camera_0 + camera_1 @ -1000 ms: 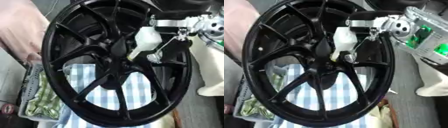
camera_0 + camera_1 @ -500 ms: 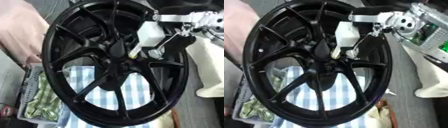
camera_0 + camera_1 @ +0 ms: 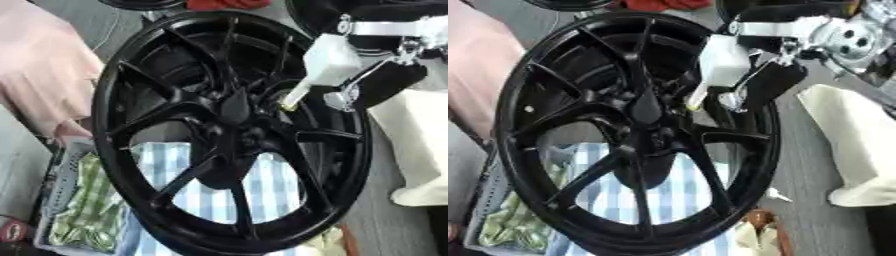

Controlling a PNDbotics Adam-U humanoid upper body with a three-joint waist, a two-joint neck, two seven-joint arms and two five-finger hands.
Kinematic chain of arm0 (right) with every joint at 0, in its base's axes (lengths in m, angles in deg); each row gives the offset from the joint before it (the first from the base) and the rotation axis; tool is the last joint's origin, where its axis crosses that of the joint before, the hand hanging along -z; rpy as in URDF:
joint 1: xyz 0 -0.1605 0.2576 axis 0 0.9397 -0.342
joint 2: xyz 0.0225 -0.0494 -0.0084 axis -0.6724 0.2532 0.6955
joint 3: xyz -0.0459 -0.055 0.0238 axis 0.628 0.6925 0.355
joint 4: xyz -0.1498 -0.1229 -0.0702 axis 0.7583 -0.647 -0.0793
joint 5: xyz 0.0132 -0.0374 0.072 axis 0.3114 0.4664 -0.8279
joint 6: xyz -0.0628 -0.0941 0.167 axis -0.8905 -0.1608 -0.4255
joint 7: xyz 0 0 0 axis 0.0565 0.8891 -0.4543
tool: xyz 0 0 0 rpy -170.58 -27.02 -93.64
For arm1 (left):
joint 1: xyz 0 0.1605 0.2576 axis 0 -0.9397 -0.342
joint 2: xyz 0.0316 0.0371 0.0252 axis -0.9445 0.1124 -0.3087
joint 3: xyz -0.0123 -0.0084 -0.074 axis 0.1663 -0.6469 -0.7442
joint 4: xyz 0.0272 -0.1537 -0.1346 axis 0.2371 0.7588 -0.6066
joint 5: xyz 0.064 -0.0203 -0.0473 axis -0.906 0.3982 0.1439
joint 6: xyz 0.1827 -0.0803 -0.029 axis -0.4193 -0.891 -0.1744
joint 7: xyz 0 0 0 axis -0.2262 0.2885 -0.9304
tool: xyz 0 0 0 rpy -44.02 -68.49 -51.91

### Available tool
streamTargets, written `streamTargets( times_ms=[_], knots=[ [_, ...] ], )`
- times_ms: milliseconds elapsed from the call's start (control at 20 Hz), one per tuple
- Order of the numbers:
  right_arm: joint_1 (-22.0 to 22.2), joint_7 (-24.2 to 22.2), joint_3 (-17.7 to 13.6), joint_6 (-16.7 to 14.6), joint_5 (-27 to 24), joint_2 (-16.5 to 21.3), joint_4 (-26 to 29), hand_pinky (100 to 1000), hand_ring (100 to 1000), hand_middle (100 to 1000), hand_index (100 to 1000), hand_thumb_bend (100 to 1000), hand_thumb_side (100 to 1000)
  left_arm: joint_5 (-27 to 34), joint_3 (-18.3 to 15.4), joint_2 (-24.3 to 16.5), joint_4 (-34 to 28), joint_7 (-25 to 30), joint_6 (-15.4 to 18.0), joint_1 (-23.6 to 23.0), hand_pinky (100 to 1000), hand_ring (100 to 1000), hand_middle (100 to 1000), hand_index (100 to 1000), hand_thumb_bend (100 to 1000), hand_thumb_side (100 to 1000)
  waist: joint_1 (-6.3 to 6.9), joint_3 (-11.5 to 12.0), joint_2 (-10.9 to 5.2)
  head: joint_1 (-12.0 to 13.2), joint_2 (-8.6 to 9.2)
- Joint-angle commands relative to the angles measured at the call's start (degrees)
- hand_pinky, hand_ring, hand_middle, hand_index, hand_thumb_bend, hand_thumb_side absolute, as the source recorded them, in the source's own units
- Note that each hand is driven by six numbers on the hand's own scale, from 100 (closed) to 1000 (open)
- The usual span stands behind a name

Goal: Pull the pin out of the wheel hub.

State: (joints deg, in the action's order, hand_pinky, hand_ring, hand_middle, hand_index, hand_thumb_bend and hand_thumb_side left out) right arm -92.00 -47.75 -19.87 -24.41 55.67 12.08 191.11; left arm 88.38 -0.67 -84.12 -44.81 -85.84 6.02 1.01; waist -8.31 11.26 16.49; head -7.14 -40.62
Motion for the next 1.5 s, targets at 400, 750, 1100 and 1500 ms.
streamTargets(
  times_ms=[400, 750, 1100, 1500],
  knots=[
    [8.16, 5.94, -13.79, 2.93, -5.44, 7.20, 0.51, 813, 783, 390, 640, 100, 100, 0.32, -1.60, -3.04, -0.11, -0.44, 0.78, -0.18, 797, 762, 646, 710, 135, 796, 0.53, -1.51, -1.05, 0.39, -0.10],
    [17.42, 9.95, -24.74, 2.68, -3.95, 9.66, -8.84, 817, 793, 400, 650, 100, 100, 0.05, -2.45, -3.39, -0.27, -1.13, 1.43, -1.05, 797, 764, 646, 710, 131, 794, 1.44, -2.82, -0.28, 1.36, -0.45],
    [22.99, 11.51, -32.10, -0.12, 4.85, 8.02, -28.00, 838, 825, 437, 674, 100, 100, -0.21, -3.10, -3.36, -0.37, -1.71, 1.87, -1.75, 797, 764, 647, 710, 128, 793, 2.53, -3.65, 0.22, 2.33, -0.55],
    [27.03, 10.94, -35.42, -4.94, 14.67, 4.61, -43.20, 929, 1000, 851, 899, 418, 100, -0.50, -3.92, -3.39, -0.61, -2.50, 2.53, -2.27, 797, 765, 648, 711, 125, 786, 3.60, -3.12, 0.58, 2.58, -0.52]
  ],
)
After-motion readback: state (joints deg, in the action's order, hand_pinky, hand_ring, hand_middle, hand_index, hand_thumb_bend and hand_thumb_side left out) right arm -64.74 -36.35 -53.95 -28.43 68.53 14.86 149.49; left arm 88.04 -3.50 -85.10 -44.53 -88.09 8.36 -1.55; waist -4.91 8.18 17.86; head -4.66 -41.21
